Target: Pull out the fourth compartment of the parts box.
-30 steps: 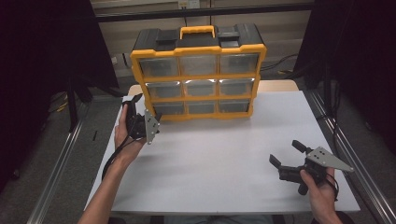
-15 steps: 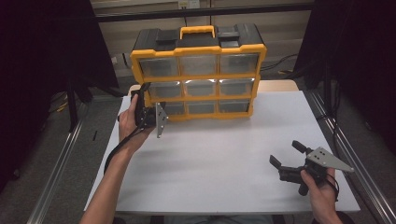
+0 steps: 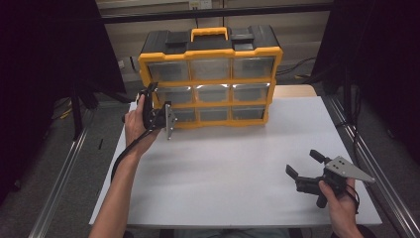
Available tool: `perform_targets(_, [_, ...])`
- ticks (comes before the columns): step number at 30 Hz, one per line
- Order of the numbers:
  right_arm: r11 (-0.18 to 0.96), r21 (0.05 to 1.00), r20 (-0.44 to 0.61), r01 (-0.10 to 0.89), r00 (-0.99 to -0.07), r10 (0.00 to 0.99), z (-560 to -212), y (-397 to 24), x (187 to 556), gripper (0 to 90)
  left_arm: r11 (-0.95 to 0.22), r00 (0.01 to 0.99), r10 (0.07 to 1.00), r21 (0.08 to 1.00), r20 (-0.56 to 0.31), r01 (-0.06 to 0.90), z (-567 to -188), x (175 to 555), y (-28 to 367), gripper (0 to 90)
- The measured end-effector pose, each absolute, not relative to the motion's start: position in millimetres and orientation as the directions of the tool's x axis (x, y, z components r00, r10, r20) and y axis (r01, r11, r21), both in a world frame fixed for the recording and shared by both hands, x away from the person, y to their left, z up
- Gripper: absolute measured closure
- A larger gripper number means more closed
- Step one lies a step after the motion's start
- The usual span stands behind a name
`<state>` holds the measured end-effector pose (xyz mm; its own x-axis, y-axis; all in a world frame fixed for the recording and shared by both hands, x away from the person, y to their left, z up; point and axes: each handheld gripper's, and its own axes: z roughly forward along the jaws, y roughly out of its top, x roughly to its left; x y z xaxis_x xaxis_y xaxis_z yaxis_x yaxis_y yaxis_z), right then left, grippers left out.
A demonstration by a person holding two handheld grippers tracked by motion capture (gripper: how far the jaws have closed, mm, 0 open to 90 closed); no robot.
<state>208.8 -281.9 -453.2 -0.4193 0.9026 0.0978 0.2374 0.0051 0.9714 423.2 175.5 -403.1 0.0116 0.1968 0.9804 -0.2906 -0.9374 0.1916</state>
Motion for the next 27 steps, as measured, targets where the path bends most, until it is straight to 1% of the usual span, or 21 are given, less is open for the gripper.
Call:
perform_targets(1, [0.004,0.972,0.098,0.236,-0.419,0.903,-453,-282,209,0.0,-0.938,-0.001,0.205,0.196,0.979,-0.287,-404,422,175,11.2])
perform_targets(4, [0.002,0.970,0.102,0.241,-0.416,0.904,-453,-282,208,0.0,-0.946,-0.012,0.173,0.162,0.985,-0.282,-400,421,175,11.9])
perform_targets(5, [0.002,0.971,0.101,0.240,-0.416,0.904,-453,-282,208,0.0,-0.935,-0.028,0.206,0.188,0.978,-0.302,-403,424,175,13.6])
perform_targets(6, [-0.001,0.970,0.105,0.242,-0.418,0.902,-453,-282,208,0.0,-0.929,-0.020,0.210,0.193,0.977,-0.315,-404,427,176,18.9])
perform_targets(7, [-0.001,0.970,0.105,0.242,-0.418,0.902,-453,-282,208,0.0,-0.946,-0.026,0.182,0.167,0.983,-0.277,-404,426,177,18.9])
perform_targets(8, [0.000,0.971,0.103,0.240,-0.419,0.902,-453,-282,208,0.0,-0.953,-0.041,0.154,0.138,0.987,-0.268,-406,428,178,19.0])
perform_targets(9, [-0.003,0.971,0.105,0.239,-0.417,0.903,-454,-282,208,0.0,-0.946,-0.026,0.180,0.166,0.983,-0.277,-409,431,179,24.9])
perform_targets(10, [-0.003,0.971,0.105,0.239,-0.417,0.903,-454,-282,208,0.0,-0.962,-0.021,0.134,0.125,0.991,-0.244,-406,429,179,24.9])
perform_targets(11, [-0.002,0.969,0.108,0.247,-0.416,0.903,-454,-282,208,0.0,-0.960,-0.018,0.147,0.138,0.989,-0.244,-408,431,180,31.4])
perform_targets(12, [-0.002,0.969,0.108,0.247,-0.416,0.903,-454,-282,208,0.0,-0.965,-0.029,0.120,0.110,0.992,-0.239,-408,430,179,31.4])
perform_targets(14, [-0.003,0.969,0.107,0.245,-0.415,0.903,-454,-282,208,0.0,-0.966,-0.032,0.106,0.095,0.994,-0.239,-410,429,178,33.0])
perform_targets(16, [0.001,0.970,0.104,0.243,-0.418,0.903,-454,-282,208,0.0,-0.969,-0.050,0.086,0.072,0.995,-0.235,-409,428,177,38.5])
perform_targets(17, [0.003,0.971,0.102,0.240,-0.420,0.902,-454,-282,208,0.0,-0.970,-0.052,0.088,0.073,0.995,-0.233,-410,428,177,39.8])
perform_targets(18, [0.006,0.970,0.100,0.243,-0.420,0.902,-454,-282,207,0.0,-0.975,-0.051,0.061,0.048,0.997,-0.219,-408,426,177,40.8])
perform_targets(19, [0.008,0.969,0.100,0.247,-0.422,0.901,-454,-282,207,0.0,-0.968,-0.060,0.078,0.061,0.995,-0.245,-409,427,177,43.7])
perform_targets(20, [0.008,0.967,0.103,0.254,-0.421,0.901,-454,-282,206,0.0,-0.975,-0.062,0.061,0.046,0.996,-0.220,-408,423,177,47.1])
perform_targets(22, [0.011,0.968,0.099,0.250,-0.424,0.900,-455,-282,207,0.0,-0.974,-0.056,0.049,0.035,0.997,-0.224,-408,421,178,50.4])
perform_targets(23, [0.012,0.968,0.099,0.251,-0.426,0.899,-454,-282,206,0.0,-0.965,-0.073,0.052,0.031,0.996,-0.259,-408,423,179,51.9])
perform_targets(24, [0.012,0.968,0.099,0.250,-0.428,0.898,-454,-282,206,0.0,-0.965,-0.065,0.051,0.033,0.997,-0.260,-407,424,180,53.3])
perform_targets(25, [0.009,0.968,0.102,0.252,-0.423,0.900,-454,-282,206,0.0,-0.967,-0.064,0.046,0.028,0.997,-0.254,-407,423,181,57.5])
perform_targets(27, [0.005,0.968,0.105,0.251,-0.423,0.900,-454,-282,206,0.0,-0.970,-0.038,0.052,0.041,0.998,-0.240,-406,423,183,59.0])
